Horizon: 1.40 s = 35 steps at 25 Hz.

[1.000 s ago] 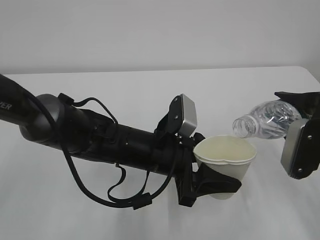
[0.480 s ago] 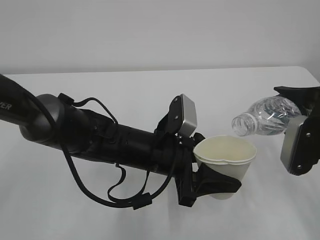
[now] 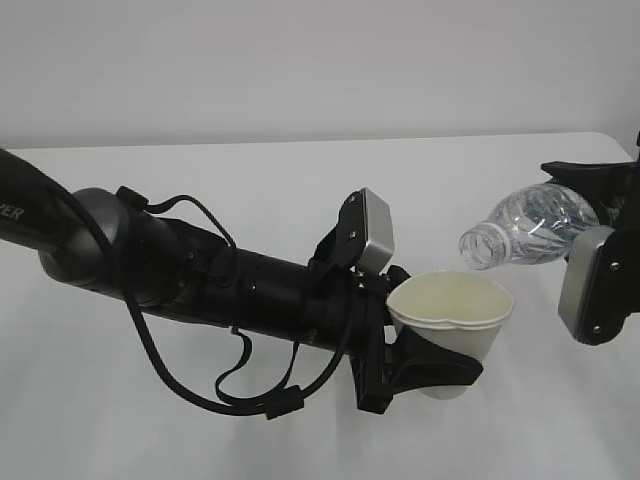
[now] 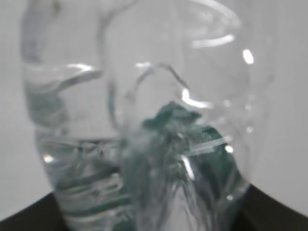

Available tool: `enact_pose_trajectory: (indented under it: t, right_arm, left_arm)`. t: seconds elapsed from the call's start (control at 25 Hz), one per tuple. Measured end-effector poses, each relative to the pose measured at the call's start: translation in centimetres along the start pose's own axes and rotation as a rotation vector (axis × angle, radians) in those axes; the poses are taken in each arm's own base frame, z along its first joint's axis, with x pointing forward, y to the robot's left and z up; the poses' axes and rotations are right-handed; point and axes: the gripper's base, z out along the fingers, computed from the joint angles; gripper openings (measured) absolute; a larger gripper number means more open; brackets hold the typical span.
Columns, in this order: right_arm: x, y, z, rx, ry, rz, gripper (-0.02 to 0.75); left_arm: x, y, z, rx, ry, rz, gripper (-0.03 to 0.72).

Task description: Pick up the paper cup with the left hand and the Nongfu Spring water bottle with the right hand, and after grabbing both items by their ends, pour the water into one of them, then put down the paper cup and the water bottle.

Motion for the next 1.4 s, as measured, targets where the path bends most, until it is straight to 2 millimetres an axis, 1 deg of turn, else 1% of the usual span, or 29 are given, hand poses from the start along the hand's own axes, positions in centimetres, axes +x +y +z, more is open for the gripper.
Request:
enact_pose_trajectory:
  t: [0.64,1.4]
  right_arm:
    - [-0.03,0.0,0.0,0.0,-0.003,-0.043,0.422]
    - [-0.04,0.0,0.0,0.0,-0.005,-0.049,0.422]
  left_arm:
    - [0.0,0.0,0.0,0.0,0.0,0.0,0.424]
    - [-0.04,0.05,0.0,-0.005,-0.004,-0.004,0.424]
